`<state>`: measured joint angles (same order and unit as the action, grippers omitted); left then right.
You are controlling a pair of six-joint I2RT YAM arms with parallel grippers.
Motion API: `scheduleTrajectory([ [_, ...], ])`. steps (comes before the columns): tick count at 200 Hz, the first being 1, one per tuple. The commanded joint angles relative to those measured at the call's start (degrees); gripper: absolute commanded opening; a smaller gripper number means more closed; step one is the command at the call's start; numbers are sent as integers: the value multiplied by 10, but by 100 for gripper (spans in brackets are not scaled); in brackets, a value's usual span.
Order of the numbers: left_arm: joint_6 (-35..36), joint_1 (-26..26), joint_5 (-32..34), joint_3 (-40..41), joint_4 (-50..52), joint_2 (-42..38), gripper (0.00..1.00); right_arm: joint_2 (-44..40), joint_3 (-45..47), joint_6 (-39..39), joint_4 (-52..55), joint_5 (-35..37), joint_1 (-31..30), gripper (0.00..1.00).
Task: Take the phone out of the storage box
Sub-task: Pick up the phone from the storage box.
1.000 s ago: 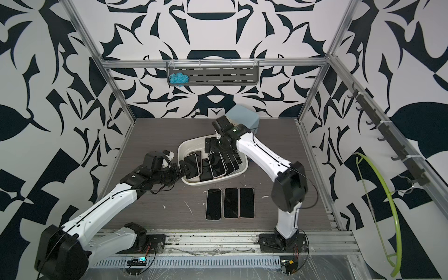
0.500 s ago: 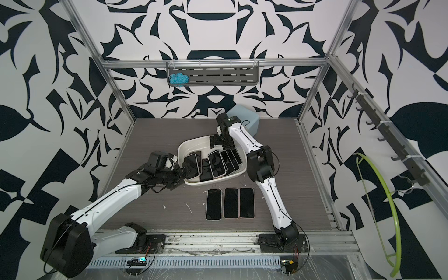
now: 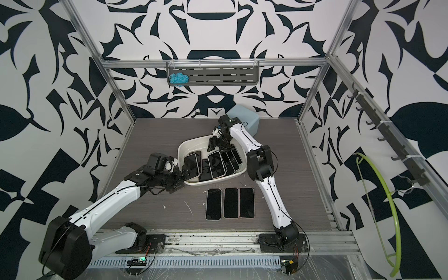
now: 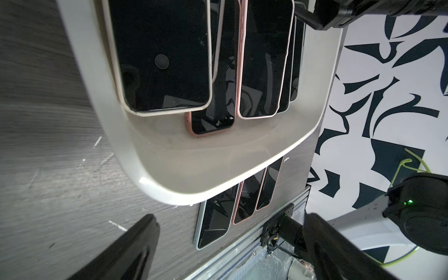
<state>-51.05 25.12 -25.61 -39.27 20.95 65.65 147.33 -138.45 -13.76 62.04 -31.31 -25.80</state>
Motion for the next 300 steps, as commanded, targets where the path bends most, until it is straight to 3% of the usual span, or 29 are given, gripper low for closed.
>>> scheduleTrajectory([
  [1,-17,-1,-23,29,-38,11,100,-42,29,10,13,-31,-6,78],
  [37,-31,2,-33,25,-104,93,100,-53,37,14,4,-44,-6,73],
  [98,6,3,-51,-38,-104,187,100,-91,91,-13,-81,-67,-13,69],
  [155,12,3,-52,-52,-102,197,100,-117,139,-25,-102,-66,-29,64],
  [210,22,3,-58,-70,-95,209,100,-170,229,-34,-134,-10,-44,62],
  [243,35,3,-66,-79,-79,215,100,-178,223,-21,-138,46,-49,66],
  [300,55,0,-68,-92,-51,218,100,-149,162,-31,-135,67,-49,69],
])
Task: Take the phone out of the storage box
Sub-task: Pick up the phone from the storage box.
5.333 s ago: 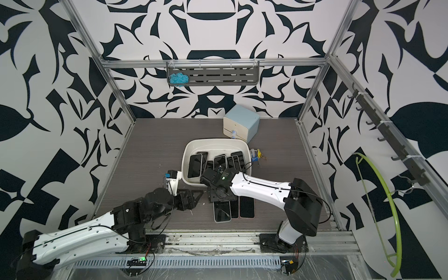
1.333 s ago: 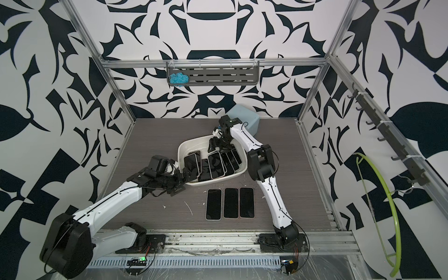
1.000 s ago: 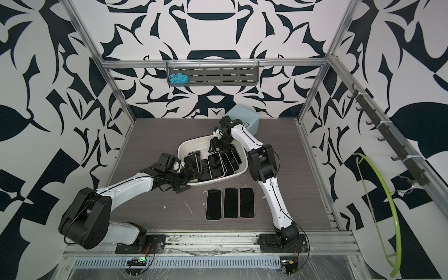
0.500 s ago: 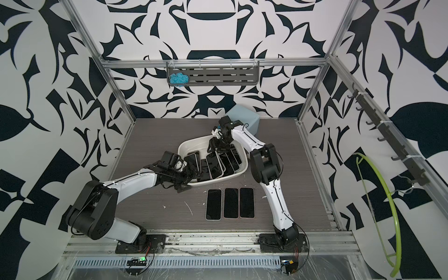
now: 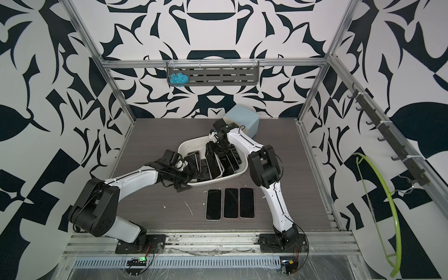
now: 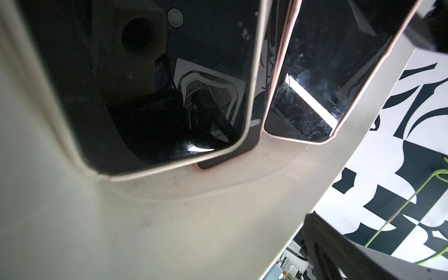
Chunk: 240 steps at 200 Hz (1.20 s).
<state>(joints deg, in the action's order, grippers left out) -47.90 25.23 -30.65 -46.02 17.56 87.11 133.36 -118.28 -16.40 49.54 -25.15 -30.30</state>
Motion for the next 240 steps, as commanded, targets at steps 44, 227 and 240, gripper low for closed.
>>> scheduleTrajectory([
  [44,25,-3,-18,-22,-18,1,100,-6,-52,-12,-11,3,-5,70],
  [227,24,-4,-19,6,-22,-9,100,29,-82,-18,-25,-29,-12,71],
  [240,21,-4,-16,9,-22,-14,100,31,-81,-23,-23,-35,-11,71],
])
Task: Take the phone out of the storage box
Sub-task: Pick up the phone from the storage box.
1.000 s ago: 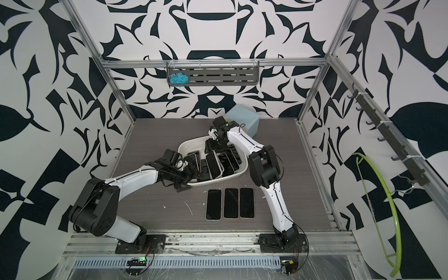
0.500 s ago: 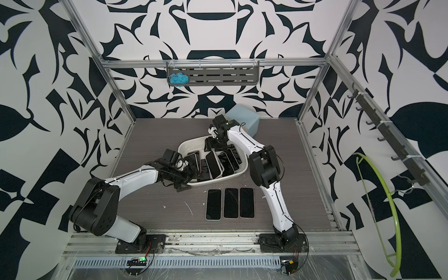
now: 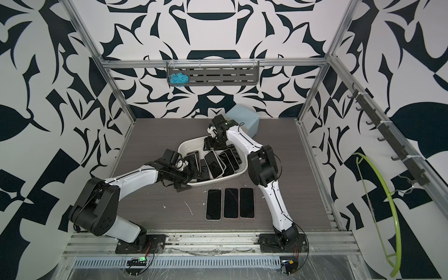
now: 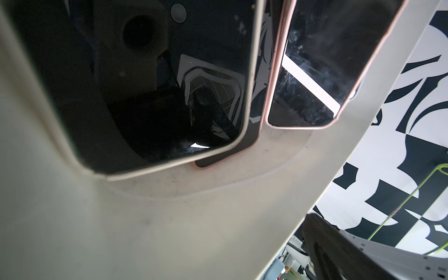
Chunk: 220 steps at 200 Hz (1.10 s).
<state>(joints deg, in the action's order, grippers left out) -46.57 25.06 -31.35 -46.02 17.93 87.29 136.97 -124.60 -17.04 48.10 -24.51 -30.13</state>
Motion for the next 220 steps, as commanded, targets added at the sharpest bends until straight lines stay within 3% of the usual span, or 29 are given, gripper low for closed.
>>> scheduleTrajectory([
  [1,7,-3,-9,9,-25,-15,100,-5,-18,-17,-8,-43,-13,71],
  [89,1,-3,1,13,-27,-16,100,-124,196,-23,-95,-68,-18,70],
  [154,-7,-4,10,8,-25,-17,100,-151,197,-27,-108,-58,-19,69],
  [220,-18,-3,22,14,-24,-32,100,-121,165,-47,-108,-99,-22,67],
])
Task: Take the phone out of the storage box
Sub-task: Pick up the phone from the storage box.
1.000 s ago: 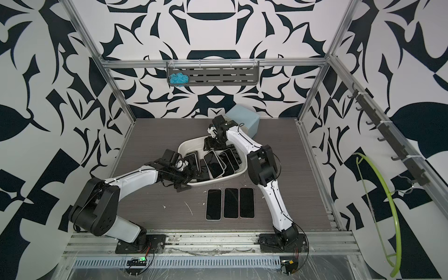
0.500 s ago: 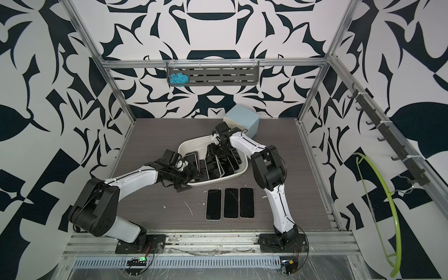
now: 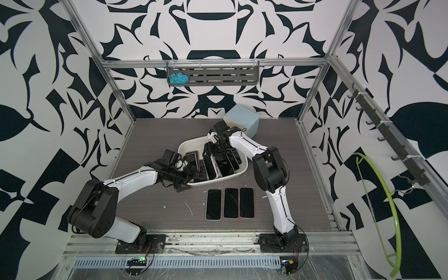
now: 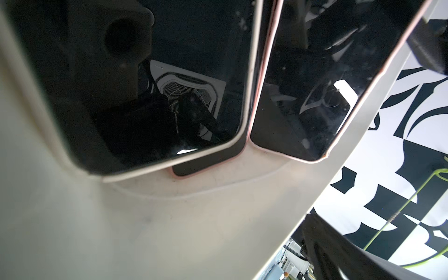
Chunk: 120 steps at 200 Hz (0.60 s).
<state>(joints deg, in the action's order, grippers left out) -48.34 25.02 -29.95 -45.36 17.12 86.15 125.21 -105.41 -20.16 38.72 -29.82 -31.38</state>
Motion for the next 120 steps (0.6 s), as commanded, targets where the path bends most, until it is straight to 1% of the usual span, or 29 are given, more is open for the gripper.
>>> scheduleTrajectory([
  [1,0,-3,8,7,-16,-21,100,-3,-26,-16,-14,-47,-10,67],
  [27,-2,-3,13,9,-16,-25,100,-12,0,-18,-17,-55,-16,66],
  [50,-5,-3,15,8,-19,-24,100,-28,34,-12,-15,-52,-17,62],
  [70,-6,-2,14,5,-19,-24,100,-45,59,1,-4,-30,-17,62],
  [82,-5,-3,15,3,-16,-26,100,-55,68,8,3,-3,-17,62],
  [98,-3,-3,17,3,-13,-27,100,-59,62,18,11,15,-17,62],
  [120,-1,-3,17,6,-10,-26,100,-51,26,28,29,25,-17,62],
])
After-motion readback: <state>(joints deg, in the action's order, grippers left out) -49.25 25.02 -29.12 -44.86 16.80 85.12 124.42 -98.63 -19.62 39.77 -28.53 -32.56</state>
